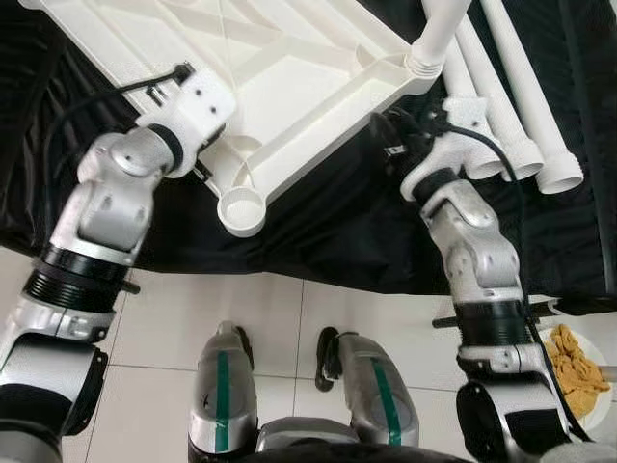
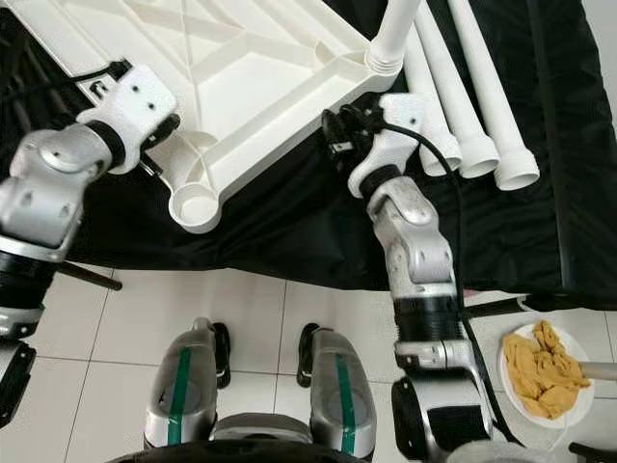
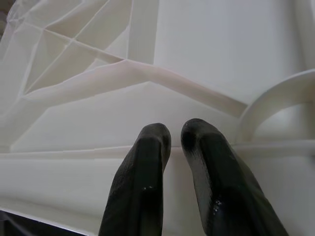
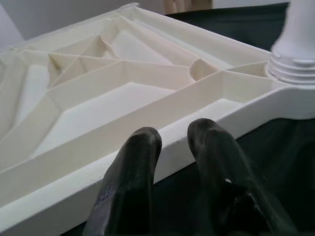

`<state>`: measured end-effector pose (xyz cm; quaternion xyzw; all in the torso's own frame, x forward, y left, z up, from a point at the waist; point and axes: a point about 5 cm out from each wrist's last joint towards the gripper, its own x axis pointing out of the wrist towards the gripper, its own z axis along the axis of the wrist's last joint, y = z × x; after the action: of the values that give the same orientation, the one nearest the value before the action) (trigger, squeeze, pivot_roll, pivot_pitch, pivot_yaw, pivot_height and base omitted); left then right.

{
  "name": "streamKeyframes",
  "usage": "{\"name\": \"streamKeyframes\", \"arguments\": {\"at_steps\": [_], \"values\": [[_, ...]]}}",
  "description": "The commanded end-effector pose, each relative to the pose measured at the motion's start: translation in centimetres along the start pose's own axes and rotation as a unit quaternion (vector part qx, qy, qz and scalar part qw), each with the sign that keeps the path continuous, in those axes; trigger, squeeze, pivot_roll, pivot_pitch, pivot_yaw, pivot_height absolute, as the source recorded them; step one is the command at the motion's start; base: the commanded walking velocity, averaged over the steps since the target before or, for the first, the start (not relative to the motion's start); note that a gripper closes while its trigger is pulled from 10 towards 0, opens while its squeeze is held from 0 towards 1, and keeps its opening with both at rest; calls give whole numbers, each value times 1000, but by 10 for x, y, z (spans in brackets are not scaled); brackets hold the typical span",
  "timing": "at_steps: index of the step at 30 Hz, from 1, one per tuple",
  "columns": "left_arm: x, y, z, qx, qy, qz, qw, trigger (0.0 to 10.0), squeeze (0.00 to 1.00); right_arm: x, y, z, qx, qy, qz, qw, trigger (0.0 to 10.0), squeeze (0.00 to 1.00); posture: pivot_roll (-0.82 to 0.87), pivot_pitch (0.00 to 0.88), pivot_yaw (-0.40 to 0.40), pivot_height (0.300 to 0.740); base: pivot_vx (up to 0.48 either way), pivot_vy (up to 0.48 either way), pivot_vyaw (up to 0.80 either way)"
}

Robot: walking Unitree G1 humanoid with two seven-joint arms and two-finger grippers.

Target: Building children table

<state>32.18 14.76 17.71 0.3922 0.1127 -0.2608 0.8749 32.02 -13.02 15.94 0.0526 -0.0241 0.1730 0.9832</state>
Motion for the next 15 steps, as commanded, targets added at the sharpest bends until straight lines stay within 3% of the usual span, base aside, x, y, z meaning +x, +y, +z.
{"name": "streamKeyframes", "arguments": {"at_steps": [1, 6, 12, 15], "values": [[4, -20, -12, 10, 29, -45, 999, 10000, 0, 2, -5, -8, -1, 14, -25, 1000, 10000, 0, 99, 123, -58, 740, 0, 0, 0], [4, -27, -7, 14, 19, -64, 998, 10000, 0, 7, -12, -12, 6, 22, -53, 998, 10000, 0, 105, 134, -57, 740, 0, 0, 0], [0, -45, 4, 19, -10, -114, 993, 10000, 0, 19, -31, -18, 21, 34, -133, 990, 10000, 0, 118, 159, -50, 740, 0, 0, 0], [0, -49, 6, 22, -15, -125, 992, 10000, 0, 22, -32, -19, 25, 35, -139, 989, 10000, 0, 118, 161, -50, 740, 0, 0, 0]]}}
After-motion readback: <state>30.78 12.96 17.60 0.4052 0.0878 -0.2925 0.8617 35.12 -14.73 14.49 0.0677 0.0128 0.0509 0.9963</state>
